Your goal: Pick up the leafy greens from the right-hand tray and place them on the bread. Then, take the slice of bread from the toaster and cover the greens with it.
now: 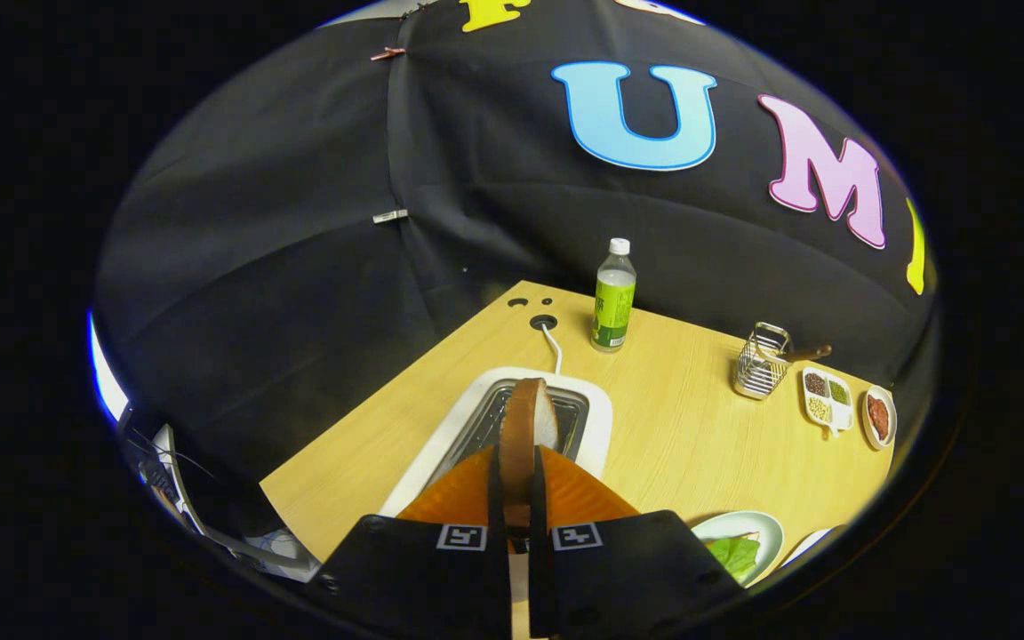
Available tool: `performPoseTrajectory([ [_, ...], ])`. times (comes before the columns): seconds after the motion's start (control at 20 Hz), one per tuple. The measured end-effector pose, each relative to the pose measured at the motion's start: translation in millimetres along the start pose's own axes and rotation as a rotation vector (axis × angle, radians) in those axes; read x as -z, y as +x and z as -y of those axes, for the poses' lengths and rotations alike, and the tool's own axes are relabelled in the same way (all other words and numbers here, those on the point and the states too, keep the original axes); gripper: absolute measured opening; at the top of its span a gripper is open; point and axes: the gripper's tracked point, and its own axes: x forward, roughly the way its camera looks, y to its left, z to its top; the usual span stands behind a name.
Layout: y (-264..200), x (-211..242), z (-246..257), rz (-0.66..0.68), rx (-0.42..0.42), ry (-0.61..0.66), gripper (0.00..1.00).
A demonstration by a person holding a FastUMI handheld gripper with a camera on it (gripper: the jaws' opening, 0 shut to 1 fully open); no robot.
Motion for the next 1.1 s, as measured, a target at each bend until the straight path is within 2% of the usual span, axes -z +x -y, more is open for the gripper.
performPoseTrajectory([
  [0.4, -44, -54, 13, 0.115, -0.037, 0.075, 0.12],
  [0.65, -78, -69, 41, 0.167, -0.024, 0.135, 0.12],
  [0.8, -93, -64, 70, 0.178, 0.018, 0.147, 0.12],
  [1.1, -109, -11, 134, 0.113, 0.102, 0.261, 0.12],
])
